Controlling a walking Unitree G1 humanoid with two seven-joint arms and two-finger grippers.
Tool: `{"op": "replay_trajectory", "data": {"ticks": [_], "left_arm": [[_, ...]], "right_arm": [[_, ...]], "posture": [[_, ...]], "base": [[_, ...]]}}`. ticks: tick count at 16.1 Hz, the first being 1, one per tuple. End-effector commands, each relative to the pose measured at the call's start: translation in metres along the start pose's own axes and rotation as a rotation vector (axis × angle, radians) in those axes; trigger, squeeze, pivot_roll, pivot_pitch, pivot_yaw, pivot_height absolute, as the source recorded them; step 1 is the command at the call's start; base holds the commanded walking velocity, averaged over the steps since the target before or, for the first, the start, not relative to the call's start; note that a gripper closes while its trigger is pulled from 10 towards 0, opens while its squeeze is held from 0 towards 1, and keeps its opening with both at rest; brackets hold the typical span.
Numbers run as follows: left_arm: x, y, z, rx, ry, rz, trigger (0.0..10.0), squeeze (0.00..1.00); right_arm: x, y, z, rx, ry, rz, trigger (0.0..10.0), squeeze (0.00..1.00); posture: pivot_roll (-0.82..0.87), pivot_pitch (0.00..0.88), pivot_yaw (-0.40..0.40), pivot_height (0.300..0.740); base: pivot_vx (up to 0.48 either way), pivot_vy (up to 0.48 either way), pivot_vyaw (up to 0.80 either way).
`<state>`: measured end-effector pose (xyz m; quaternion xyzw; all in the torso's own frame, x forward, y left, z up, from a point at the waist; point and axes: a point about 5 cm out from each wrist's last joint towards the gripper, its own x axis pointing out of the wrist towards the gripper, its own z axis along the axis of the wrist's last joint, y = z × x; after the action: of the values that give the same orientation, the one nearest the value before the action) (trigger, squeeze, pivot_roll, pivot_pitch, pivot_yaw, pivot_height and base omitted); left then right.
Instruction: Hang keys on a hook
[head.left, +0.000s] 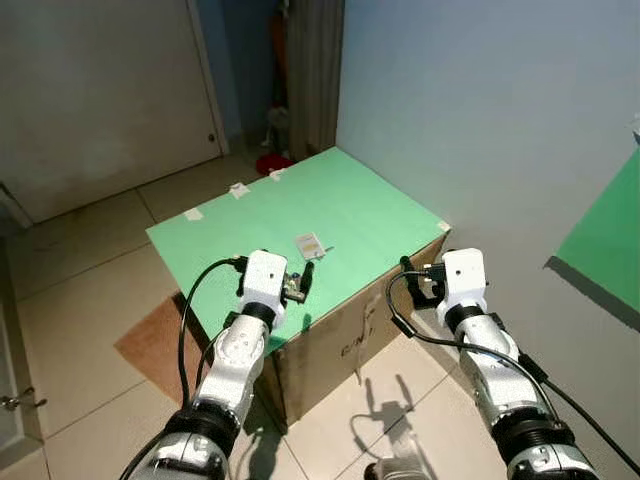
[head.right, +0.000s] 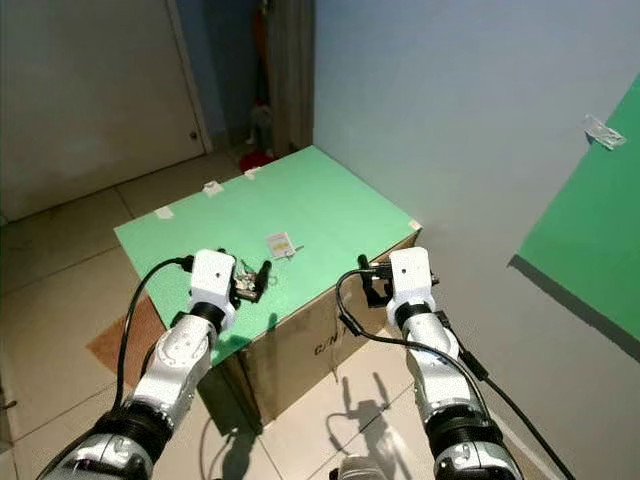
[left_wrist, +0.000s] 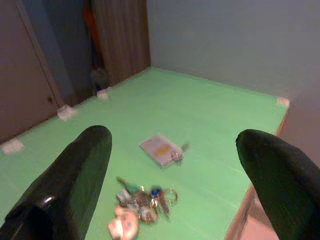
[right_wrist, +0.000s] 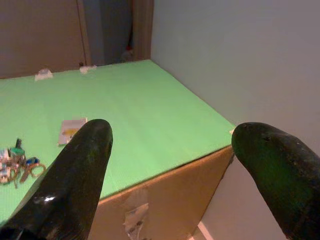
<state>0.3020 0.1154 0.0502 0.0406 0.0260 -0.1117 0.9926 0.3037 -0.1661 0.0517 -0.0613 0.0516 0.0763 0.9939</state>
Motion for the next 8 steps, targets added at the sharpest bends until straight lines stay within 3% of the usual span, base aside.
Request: {"op": "replay_trajectory", "data": {"ticks": [1, 4, 6, 8], "left_arm": [[-0.003, 0.008, 0.004, -0.013, -0.038, 0.032, 10.0, 0.0], [-0.05, 0.024, -0.004, 0.007, -0.061, 0.005, 10.0, 0.0], [-0.062, 0.026, 0.0, -0.008, -0.094, -0.027, 10.0, 0.0], [-0.066, 0.025, 0.005, -0.017, -0.111, -0.032, 10.0, 0.0]], "right_arm": [[-0.003, -0.005, -0.003, 0.0, -0.001, -0.018, 10.0, 0.0], [-0.025, -0.02, -0.014, 0.028, -0.002, -0.026, 10.0, 0.0], [-0.046, -0.016, -0.019, 0.03, -0.028, 0.033, 10.0, 0.0], [-0.05, -0.015, -0.021, 0.023, -0.027, 0.038, 10.0, 0.0]], "posture": [[-0.26, 0.013, 0.062, 0.74], [-0.22, 0.012, 0.075, 0.74], [-0.21, 0.018, 0.073, 0.74], [-0.21, 0.017, 0.071, 0.74]], "base": [[0.0, 0.0, 0.0], [0.0, 0.0, 0.0], [0.0, 0.0, 0.0], [0.0, 0.0, 0.0]]}}
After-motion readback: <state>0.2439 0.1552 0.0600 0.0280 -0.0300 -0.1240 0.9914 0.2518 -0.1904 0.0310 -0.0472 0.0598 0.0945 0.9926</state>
